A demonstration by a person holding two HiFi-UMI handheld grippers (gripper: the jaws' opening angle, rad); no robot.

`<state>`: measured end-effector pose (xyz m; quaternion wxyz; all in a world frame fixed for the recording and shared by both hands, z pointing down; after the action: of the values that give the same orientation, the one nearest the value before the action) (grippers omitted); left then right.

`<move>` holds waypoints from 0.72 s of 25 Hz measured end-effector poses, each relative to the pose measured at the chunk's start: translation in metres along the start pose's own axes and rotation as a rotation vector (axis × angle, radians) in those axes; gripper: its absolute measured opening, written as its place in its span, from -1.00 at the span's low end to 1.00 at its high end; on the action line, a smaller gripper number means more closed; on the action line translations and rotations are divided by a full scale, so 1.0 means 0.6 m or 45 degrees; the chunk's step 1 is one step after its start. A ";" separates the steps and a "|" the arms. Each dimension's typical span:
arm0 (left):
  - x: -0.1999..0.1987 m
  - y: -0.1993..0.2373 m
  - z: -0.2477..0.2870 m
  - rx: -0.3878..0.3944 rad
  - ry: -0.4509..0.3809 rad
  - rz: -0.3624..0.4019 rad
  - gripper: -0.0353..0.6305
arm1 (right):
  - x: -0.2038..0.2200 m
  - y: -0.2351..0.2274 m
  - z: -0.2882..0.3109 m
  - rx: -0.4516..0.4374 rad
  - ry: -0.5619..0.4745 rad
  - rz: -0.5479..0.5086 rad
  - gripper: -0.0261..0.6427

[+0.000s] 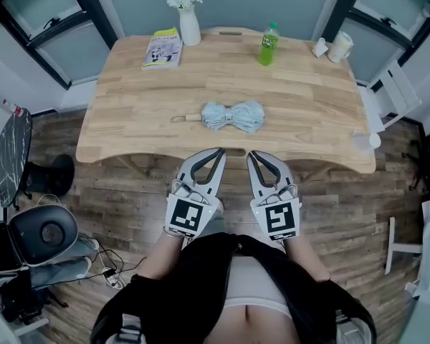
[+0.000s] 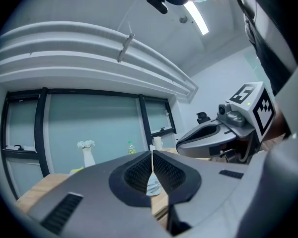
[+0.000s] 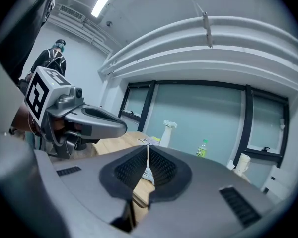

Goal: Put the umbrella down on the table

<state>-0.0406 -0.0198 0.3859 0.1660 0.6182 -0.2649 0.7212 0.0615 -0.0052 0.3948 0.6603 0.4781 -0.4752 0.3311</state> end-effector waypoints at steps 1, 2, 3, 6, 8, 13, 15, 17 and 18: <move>-0.004 -0.015 -0.005 -0.002 -0.002 0.005 -0.86 | -0.004 0.000 -0.017 -0.001 -0.013 0.008 -0.82; -0.007 -0.031 -0.010 -0.004 -0.003 0.007 -0.86 | -0.009 0.000 -0.034 -0.002 -0.023 0.013 -0.82; -0.011 -0.046 -0.014 -0.007 -0.005 0.007 -0.86 | -0.013 0.001 -0.050 -0.006 -0.032 0.013 -0.82; -0.021 -0.089 -0.030 -0.013 -0.010 -0.001 -0.86 | -0.019 0.006 -0.096 -0.024 -0.051 0.020 -0.82; -0.025 -0.116 -0.039 -0.013 -0.006 -0.004 -0.86 | -0.020 0.009 -0.122 -0.034 -0.063 0.052 -0.82; -0.037 -0.170 -0.056 -0.002 -0.009 -0.015 -0.86 | -0.020 0.007 -0.174 -0.040 -0.075 0.089 -0.82; -0.043 -0.183 -0.061 0.010 -0.014 -0.011 -0.86 | -0.019 0.006 -0.188 -0.032 -0.073 0.093 -0.82; -0.048 -0.195 -0.066 0.023 -0.022 -0.012 -0.86 | -0.018 0.005 -0.202 -0.022 -0.068 0.098 -0.82; -0.050 -0.201 -0.068 0.027 -0.025 -0.016 -0.86 | -0.018 0.004 -0.209 -0.018 -0.065 0.102 -0.82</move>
<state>0.0002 0.1036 0.3738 0.1612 0.6285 -0.2549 0.7170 0.0945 0.1143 0.3741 0.6376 0.4624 -0.5128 0.3416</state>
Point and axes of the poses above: the fingertips, and each gripper's own axes: z forward along the fingers, y to its left, x out of its underside, the point moved 4 cm from there along -z, backward along the fingers, and after that the axes turned 10 degrees about x, right-handed, at the moved point
